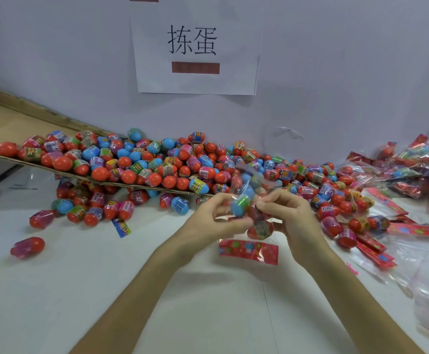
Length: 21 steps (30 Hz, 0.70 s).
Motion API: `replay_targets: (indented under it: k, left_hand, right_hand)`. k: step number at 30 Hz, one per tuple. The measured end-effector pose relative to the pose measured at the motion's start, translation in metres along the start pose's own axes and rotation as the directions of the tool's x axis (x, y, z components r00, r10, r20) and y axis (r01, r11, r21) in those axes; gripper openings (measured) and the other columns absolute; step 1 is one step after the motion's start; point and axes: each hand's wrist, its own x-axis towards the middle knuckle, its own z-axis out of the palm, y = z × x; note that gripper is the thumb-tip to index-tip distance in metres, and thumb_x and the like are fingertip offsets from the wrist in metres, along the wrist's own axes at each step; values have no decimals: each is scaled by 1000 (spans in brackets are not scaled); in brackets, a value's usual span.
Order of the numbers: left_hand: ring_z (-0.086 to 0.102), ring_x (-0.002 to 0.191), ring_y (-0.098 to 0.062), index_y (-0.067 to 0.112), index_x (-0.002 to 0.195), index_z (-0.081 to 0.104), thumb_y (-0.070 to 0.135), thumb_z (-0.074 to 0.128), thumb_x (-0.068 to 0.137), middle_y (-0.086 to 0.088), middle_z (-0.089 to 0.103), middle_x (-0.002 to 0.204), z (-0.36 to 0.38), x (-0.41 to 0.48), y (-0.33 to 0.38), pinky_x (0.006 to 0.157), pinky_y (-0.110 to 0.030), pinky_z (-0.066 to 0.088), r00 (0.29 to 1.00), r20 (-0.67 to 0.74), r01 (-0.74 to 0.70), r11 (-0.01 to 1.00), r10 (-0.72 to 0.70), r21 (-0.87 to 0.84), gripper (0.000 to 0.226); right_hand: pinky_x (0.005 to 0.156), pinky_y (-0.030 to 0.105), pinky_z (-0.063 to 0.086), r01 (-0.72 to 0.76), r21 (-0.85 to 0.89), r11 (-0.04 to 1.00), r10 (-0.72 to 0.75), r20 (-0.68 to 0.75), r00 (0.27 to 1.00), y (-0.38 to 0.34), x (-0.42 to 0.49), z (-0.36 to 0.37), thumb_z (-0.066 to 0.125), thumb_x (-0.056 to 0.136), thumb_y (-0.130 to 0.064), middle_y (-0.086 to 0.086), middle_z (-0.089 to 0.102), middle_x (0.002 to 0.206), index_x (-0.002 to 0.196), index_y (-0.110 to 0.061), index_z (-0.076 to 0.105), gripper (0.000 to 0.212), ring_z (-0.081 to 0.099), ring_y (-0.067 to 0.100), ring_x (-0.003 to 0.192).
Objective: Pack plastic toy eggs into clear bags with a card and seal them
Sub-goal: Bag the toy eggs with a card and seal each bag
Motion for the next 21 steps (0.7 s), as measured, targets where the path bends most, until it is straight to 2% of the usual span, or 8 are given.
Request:
replay_targets:
  k: [2, 4, 6, 8, 12, 16, 19, 21]
  left_hand:
    - [75, 96, -11, 29, 115, 71, 41, 81, 86, 8, 77, 104, 2, 1, 2, 74, -29, 62, 989, -150, -29, 998, 20, -61, 33]
    - [75, 93, -19, 25, 100, 78, 27, 74, 94, -2, 78, 97, 1, 3, 3, 72, -36, 64, 957, -287, -73, 991, 38, -113, 7]
    - [74, 90, -21, 24, 92, 80, 17, 69, 97, -4, 78, 95, -1, 3, 2, 66, -33, 62, 932, -361, -93, 986, 38, -137, 13]
    - [73, 91, -19, 21, 90, 79, 13, 69, 95, 0, 78, 95, 0, 2, 3, 65, -31, 61, 931, -364, -94, 979, 22, -182, 14]
    - [73, 98, -21, 14, 86, 77, 4, 67, 92, -2, 80, 101, 5, 1, 4, 69, -28, 59, 935, -354, -112, 958, 12, -263, 16]
    - [75, 96, -22, 11, 87, 74, 5, 66, 95, -7, 79, 104, 9, 1, 5, 67, -30, 60, 914, -405, -184, 917, 28, -353, 13]
    - [75, 88, -21, 21, 80, 77, 11, 67, 96, -7, 79, 100, 6, 2, 4, 64, -33, 61, 900, -436, -211, 883, 8, -419, 22]
    - [74, 92, -25, 18, 82, 74, 11, 66, 97, -9, 79, 106, 1, 3, 4, 74, -39, 60, 894, -448, -224, 871, 5, -437, 18]
  right_hand:
    - [56, 28, 55, 32, -64, 997, -28, 55, 998, 3, -3, 6, 75, 87, -8, 4, 73, 81, 75, -15, 70, 15, 71, 16, 73]
    - [59, 24, 57, 66, -113, 991, -60, 57, 997, 5, -6, 13, 77, 88, -24, 1, 74, 84, 80, -23, 73, 9, 73, 14, 74]
    - [61, 25, 59, 70, -117, 991, -70, 6, 998, 6, -5, 16, 75, 88, -33, -2, 76, 85, 89, -28, 73, 5, 75, 16, 76]
    - [60, 27, 59, 56, -111, 992, -60, -38, 997, 7, -2, 13, 74, 91, -27, 0, 77, 85, 94, -21, 72, 7, 75, 20, 78]
    - [59, 29, 59, 43, -168, 985, -49, -37, 998, 9, -1, 9, 70, 95, -16, 3, 77, 86, 88, -16, 74, 8, 75, 22, 82]
    - [55, 25, 57, 64, -147, 987, -75, -65, 995, 10, 0, 14, 71, 94, -23, -4, 76, 86, 90, -19, 71, 6, 75, 16, 81]
    - [60, 28, 59, 2, -156, 988, 6, 47, 999, 9, -2, 13, 75, 80, -49, -7, 76, 94, 105, -25, 66, 36, 75, 12, 82]
    - [70, 38, 62, -52, -218, 975, 88, 155, 984, 10, -3, 12, 76, 72, -58, -2, 77, 100, 107, -27, 68, 48, 75, 16, 87]
